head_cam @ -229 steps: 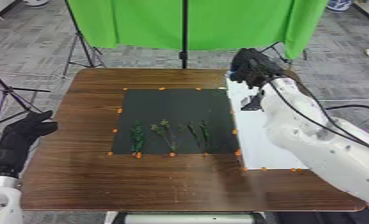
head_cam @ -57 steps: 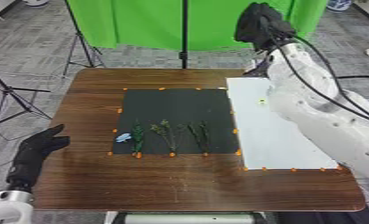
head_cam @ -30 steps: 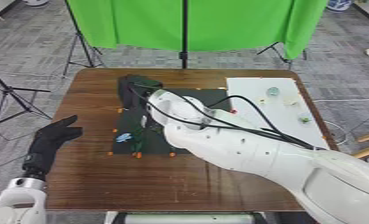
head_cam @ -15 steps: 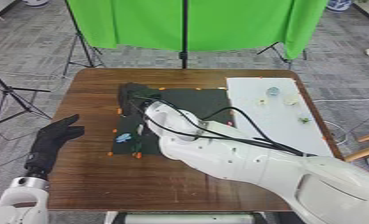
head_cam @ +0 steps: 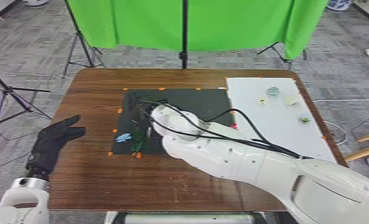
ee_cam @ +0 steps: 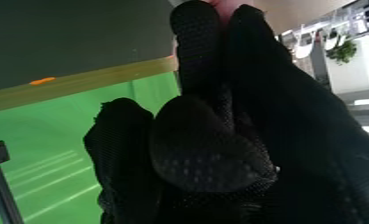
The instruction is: Arrange flowers
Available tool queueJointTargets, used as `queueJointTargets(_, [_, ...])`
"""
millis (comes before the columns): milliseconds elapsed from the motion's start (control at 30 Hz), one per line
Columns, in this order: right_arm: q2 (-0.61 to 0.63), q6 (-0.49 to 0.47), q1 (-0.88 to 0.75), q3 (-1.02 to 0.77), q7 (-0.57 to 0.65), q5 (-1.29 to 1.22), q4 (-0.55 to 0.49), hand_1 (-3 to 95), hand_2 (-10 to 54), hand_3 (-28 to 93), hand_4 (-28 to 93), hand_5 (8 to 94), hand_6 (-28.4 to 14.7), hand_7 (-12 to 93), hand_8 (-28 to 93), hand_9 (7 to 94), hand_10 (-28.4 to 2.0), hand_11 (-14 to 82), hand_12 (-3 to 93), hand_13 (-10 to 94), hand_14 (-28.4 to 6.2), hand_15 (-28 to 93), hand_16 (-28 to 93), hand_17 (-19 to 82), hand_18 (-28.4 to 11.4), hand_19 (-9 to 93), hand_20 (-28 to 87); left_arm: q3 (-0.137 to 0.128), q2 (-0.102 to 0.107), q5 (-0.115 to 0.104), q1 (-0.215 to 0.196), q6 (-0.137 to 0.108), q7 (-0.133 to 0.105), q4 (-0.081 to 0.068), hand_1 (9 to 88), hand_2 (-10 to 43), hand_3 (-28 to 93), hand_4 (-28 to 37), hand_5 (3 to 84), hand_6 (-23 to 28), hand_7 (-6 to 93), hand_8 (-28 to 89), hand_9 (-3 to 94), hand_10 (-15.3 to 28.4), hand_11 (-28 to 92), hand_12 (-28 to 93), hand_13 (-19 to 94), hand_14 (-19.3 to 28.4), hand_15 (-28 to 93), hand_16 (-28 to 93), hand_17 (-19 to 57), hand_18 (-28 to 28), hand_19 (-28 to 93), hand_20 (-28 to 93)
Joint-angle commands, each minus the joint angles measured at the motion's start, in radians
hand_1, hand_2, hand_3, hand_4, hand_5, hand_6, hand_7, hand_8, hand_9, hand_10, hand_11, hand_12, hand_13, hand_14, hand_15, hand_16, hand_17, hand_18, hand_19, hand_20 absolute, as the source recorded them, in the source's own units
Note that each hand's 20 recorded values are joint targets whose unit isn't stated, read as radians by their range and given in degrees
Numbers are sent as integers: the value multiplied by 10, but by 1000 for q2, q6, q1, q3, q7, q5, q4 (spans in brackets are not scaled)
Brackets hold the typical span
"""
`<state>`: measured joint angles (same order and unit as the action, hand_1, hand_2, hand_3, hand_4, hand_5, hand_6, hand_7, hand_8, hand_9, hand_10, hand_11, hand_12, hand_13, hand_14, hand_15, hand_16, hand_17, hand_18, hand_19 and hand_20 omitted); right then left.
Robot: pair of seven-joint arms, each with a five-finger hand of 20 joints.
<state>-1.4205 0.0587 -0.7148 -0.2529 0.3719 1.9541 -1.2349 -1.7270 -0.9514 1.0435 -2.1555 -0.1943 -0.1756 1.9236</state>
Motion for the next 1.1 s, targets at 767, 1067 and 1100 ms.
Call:
queueJointTargets(767, [308,-15,73,-178,11,128,-395,429,-95,679,-166,586,24,199,-123,756,-120,159,193,913,-15,583,341,617,-150,932,571,-47,-12,4,-66,11,31,31,235,256,668,-283,441,82,86,-62,503,156,202,101,423,194,181,-41,122,119,113,147])
queueJointTargets(1067, [651,-27,-242,-630,73,113,-702,307,-95,640,-127,554,-21,127,-76,711,-159,140,205,864,-39,592,342,569,-168,932,571,-66,-23,19,-94,23,38,48,235,255,668,-283,442,83,85,-62,503,157,202,102,423,193,180,-41,121,120,114,147])
queueJointTargets(1100, [675,-36,-290,-674,87,118,-715,300,-95,637,-125,553,-24,123,-75,709,-161,138,207,860,-42,593,342,565,-170,932,569,-69,-27,21,-102,20,39,52,235,256,668,-283,442,83,85,-62,504,157,202,101,423,194,180,-41,121,120,114,147])
